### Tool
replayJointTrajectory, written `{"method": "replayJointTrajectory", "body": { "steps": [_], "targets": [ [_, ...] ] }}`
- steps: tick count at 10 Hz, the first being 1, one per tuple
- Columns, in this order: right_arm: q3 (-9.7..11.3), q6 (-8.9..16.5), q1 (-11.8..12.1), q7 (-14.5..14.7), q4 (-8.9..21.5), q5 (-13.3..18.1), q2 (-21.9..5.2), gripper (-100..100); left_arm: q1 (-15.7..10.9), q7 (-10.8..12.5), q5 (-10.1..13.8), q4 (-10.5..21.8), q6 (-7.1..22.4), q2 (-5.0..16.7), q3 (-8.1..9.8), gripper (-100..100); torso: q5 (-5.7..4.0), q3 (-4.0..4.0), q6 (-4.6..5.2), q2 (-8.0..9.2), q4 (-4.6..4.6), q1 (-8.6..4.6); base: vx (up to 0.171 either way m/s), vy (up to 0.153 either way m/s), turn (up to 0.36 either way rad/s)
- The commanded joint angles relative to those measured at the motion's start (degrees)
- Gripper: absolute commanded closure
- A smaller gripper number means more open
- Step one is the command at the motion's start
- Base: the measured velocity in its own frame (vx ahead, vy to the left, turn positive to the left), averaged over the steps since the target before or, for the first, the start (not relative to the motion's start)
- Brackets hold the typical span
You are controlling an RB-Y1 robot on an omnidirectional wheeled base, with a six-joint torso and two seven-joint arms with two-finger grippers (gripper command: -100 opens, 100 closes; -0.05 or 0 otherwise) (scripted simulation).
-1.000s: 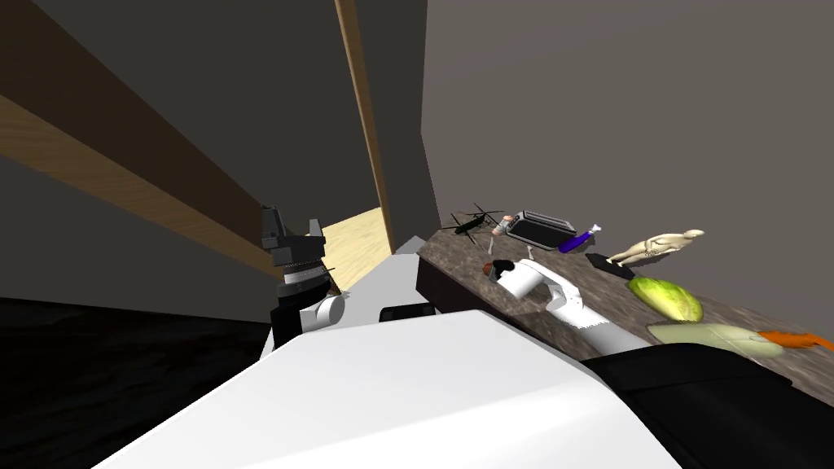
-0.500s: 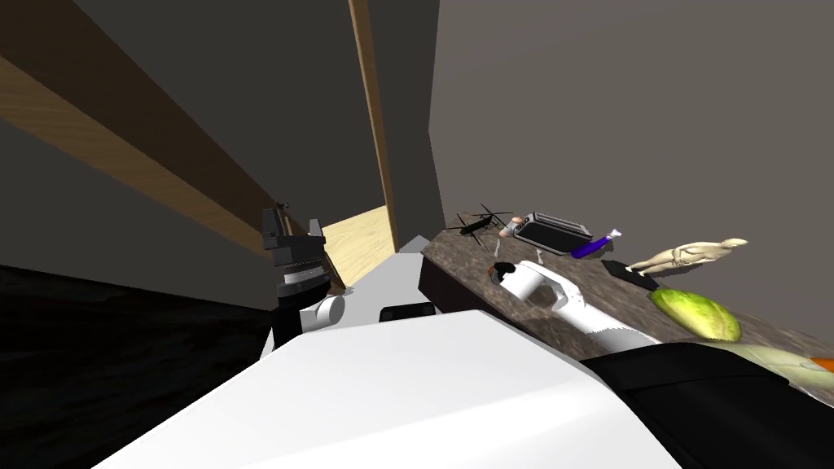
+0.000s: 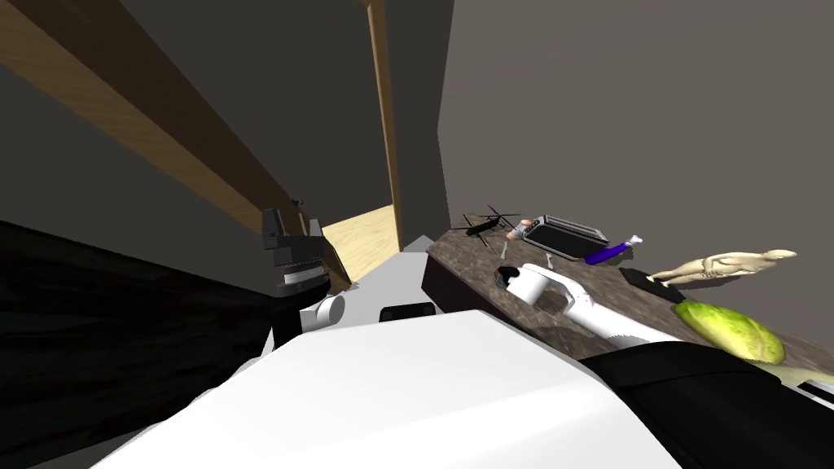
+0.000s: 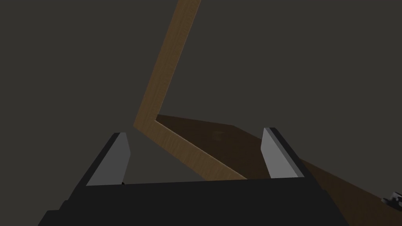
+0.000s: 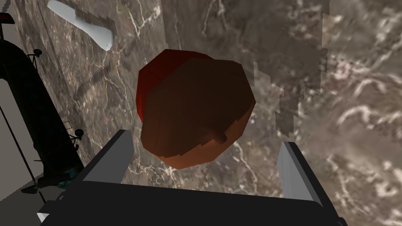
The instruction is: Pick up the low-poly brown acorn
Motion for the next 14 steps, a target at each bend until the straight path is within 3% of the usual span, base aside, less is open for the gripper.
{"method": "replayJointTrajectory", "body": {
  "steps": [1, 2, 4, 5, 6, 9, 11, 12, 13, 14],
  "targets": [
    [0.72, -2.37, 0.38, -2.86, 1.45, -0.54, -2.36, -100, 0.0, 0.0, 0.0, 0.0, 0.0, 0.0, 0.0, 0, 0.0, 0.0, 0.0, 0.0, 0.0, 0.0, -0.036, 0.024, 0.081],
    [2.23, -4.14, 1.26, -4.49, 3.49, -1.29, -4.2, -100, 0.01, 0.0, 0.0, 0.0, 0.0, 0.0, 0.0, 0, 0.0, 0.0, 0.03, -0.01, 0.01, -0.03, -0.035, 0.039, 0.196],
    [2.23, -5.34, 1.26, -6.92, 3.49, -1.29, -5.65, -100, 0.01, 0.0, 0.0, 0.0, 0.0, 0.0, 0.0, 0, -0.05, -0.02, 0.03, -0.03, -0.02, -0.05, -0.023, 0.018, 0.039],
    [3.74, -7.88, 2.15, -9.06, 5.54, -2.04, -8.22, -100, 0.01, 0.0, 0.0, 0.0, 0.0, 0.0, 0.01, 0, -0.07, -0.04, 0.05, -0.07, -0.03, -0.12, -0.032, 0.028, 0.154],
    [3.74, -8.31, 2.15, -10.67, 5.54, -2.04, -8.95, -100, 0.0, 0.0, 0.0, 0.0, 0.0, 0.0, 0.0, 0, -0.06, -0.03, 0.01, -0.04, -0.03, -0.08, -0.033, 0.025, 0.115],
    [6.76, -13.4, 3.92, -15.88, 9.63, -3.54, -14.54, -100, 0.01, 0.0, 0.0, 0.0, 0.0, 0.0, 0.01, 0, -0.08, -0.05, 0.03, -0.07, -0.04, -0.09, -0.032, 0.033, 0.155],
    [6.76, -14.26, 3.92, -18.17, 9.63, -3.54, -15.53, -100, 0.01, 0.0, 0.0, 0.0, 0.0, 0.0, 0.01, 0, -0.07, -0.04, 0.03, -0.06, -0.03, -0.08, -0.022, 0.022, 0.043],
    [8.27, -16.96, 4.81, -20.34, 11.68, -4.29, -18.25, -100, 0.01, 0.0, 0.0, 0.0, 0.0, 0.0, 0.01, 0, -0.09, -0.06, 0.05, -0.09, -0.04, -0.13, -0.026, 0.031, 0.201],
    [8.27, -17.23, 4.81, -21.91, 11.68, -4.29, -18.83, -100, 0.0, 0.0, 0.0, 0.0, 0.0, 0.0, 0.0, 0, -0.08, -0.07, -0.02, -0.09, -0.04, -0.09, -0.026, 0.028, 0.095],
    [9.77, -18.93, 5.69, -23.77, 13.56, -5.04, -21.36, -100, 0.01, 0.0, 0.0, 0.0, 0.0, 0.0, 0.01, 0, -0.09, -0.06, 0.04, -0.09, -0.04, -0.09, -0.037, 0.047, 0.157]
  ]
}}
